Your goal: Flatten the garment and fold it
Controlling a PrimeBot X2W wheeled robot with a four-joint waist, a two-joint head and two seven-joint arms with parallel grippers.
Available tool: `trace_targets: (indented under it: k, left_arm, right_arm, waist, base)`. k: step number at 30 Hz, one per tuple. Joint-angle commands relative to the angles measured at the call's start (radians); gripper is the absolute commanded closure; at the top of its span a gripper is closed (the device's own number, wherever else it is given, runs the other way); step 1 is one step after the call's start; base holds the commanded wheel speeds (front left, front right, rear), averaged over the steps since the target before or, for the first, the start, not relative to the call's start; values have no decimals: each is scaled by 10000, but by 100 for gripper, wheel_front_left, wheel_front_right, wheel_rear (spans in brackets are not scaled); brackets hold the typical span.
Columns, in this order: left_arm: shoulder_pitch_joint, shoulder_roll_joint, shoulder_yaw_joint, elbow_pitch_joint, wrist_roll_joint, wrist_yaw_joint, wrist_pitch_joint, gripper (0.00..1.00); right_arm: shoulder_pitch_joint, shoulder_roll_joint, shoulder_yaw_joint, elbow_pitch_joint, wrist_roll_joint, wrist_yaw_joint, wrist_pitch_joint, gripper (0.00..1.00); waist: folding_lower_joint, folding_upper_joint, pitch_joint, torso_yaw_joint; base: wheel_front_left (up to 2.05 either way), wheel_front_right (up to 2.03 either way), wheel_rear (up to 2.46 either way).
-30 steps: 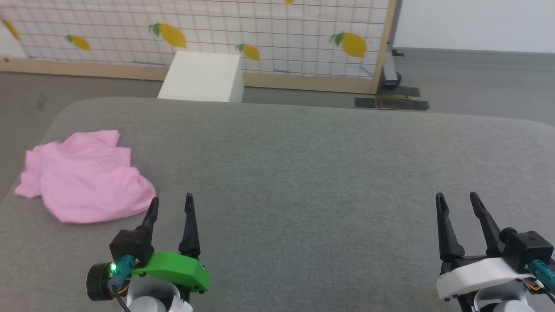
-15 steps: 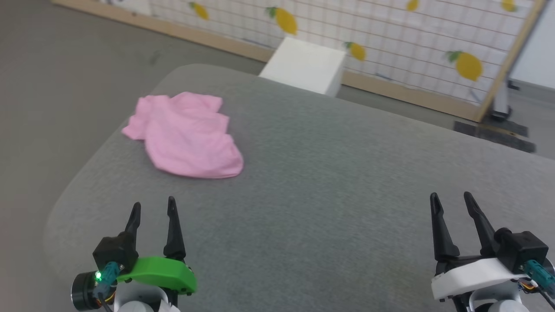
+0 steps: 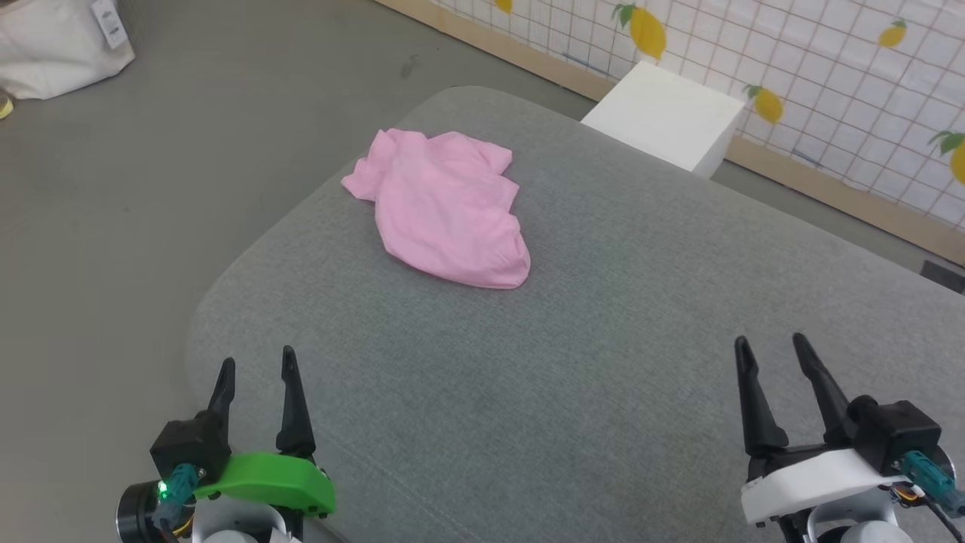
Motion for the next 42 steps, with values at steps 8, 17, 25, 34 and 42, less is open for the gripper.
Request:
trace_targets:
  k: [8, 17, 25, 34, 42]
  left_arm:
    - [-357, -145, 304, -26, -552, -62, -42, 0]
    - [-3211, 639, 1203, 823, -1504, -435, 1011, 0]
    - [-5974, 1927, 1984, 2377, -2545, -457, 3531, 0]
    - [-6843, 3027, 2866, 3148, -3832, 561, 7198, 0]
    - [-5521, 3061, 3317, 2657, -4695, 1666, 9520, 0]
  right_arm:
    - [-311, -10, 71, -61, 13, -15, 60, 0]
    - [-1181, -10, 274, -749, -391, -15, 323, 0]
    - [-2037, -10, 560, -729, -248, -15, 108, 0]
    - [-3030, -10, 950, -234, 264, -15, -385, 0]
    - [-3196, -10, 954, 191, 551, -15, -566, 0]
  waist:
    - [0, 0, 409, -726]
    - [0, 0, 2692, -2629]
    - [0, 0, 4728, -4395]
    - [0, 0, 6084, -5945]
    - [0, 0, 6310, -6363]
  base:
    - [0, 0, 0]
    - [0, 0, 0]
    - [0, 0, 0]
    - [0, 0, 0]
    - [0, 0, 0]
